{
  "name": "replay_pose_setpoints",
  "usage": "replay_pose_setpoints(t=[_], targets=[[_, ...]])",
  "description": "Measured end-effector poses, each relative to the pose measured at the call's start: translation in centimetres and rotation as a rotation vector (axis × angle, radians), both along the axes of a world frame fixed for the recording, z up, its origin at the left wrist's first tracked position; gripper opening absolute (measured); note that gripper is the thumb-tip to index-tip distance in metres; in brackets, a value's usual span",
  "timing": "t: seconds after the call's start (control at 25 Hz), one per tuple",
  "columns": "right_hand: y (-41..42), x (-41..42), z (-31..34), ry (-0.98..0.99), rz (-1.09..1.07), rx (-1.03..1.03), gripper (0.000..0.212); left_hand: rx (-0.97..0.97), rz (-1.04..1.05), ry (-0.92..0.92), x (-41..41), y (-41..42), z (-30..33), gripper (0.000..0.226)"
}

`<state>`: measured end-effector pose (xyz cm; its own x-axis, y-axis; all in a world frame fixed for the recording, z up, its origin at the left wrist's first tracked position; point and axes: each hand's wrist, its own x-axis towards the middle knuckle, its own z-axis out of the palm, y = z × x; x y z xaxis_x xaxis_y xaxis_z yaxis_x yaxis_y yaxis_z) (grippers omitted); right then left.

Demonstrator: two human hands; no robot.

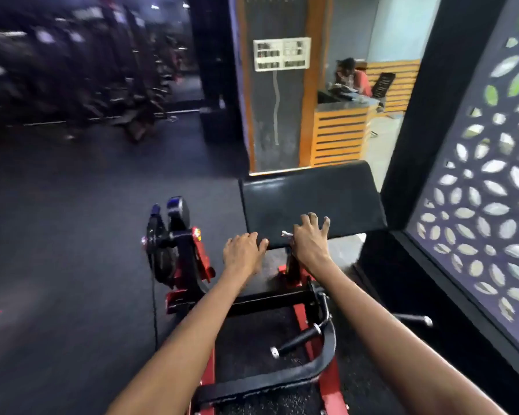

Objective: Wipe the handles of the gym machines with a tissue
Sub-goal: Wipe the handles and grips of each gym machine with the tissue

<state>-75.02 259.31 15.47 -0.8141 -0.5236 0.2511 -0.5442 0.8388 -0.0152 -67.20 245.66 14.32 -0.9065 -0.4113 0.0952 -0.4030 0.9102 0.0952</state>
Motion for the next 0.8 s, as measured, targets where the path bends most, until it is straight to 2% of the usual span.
replay_pose_setpoints(t=[0.24, 0.36, 0.52, 0.8], targets=[[-5.0, 4.6, 2.6, -0.029, 0.4, 0.002, 0.024, -0.004, 0.363, -0.022, 9.9, -1.6, 2.0, 0.041], [-7.2, 9.6, 3.3, -0.057, 0.597, -0.015, 0.022, 0.037, 0.563, -0.04, 17.2, -1.0, 2.8, 0.04], [-9.9, 17.5, 3.9, -0.061, 0.835, -0.032, 0.023, -0.009, 0.797, -0.043, 26.6, -0.3, 3.4, 0.041], [-12.8, 29.2, 5.0, -0.097, 1.103, -0.063, 0.02, -0.072, 1.073, -0.019, 38.7, 1.3, 5.1, 0.041]])
